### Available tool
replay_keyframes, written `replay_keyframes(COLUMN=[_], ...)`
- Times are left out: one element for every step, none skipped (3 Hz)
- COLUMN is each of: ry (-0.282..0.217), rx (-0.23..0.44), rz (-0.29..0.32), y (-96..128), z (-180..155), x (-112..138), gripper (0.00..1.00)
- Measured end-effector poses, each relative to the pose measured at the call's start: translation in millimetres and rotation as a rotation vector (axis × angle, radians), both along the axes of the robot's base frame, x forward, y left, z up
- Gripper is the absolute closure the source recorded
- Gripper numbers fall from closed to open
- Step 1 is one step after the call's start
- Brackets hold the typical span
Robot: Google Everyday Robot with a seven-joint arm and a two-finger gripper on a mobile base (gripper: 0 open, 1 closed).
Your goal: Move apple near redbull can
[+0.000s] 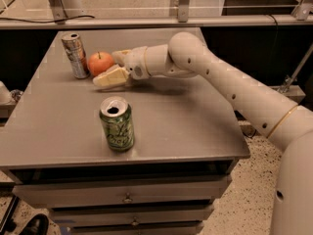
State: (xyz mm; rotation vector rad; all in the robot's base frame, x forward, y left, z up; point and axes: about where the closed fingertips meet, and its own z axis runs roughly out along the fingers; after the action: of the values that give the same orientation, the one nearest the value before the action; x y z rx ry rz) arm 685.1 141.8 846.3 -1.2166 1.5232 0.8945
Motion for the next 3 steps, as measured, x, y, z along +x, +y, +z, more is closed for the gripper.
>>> replay_keyframes(ry=[-0.003,-0.045,-0.135], rx=[-0.002,-0.020,-0.083], rz=[-0.004,-0.075,-0.210], y=[-1.8,-33.4,-110.2], z=[0.5,11.8,47.1], x=[0.7,20.3,50.1], gripper=[0.00,0.00,0.00])
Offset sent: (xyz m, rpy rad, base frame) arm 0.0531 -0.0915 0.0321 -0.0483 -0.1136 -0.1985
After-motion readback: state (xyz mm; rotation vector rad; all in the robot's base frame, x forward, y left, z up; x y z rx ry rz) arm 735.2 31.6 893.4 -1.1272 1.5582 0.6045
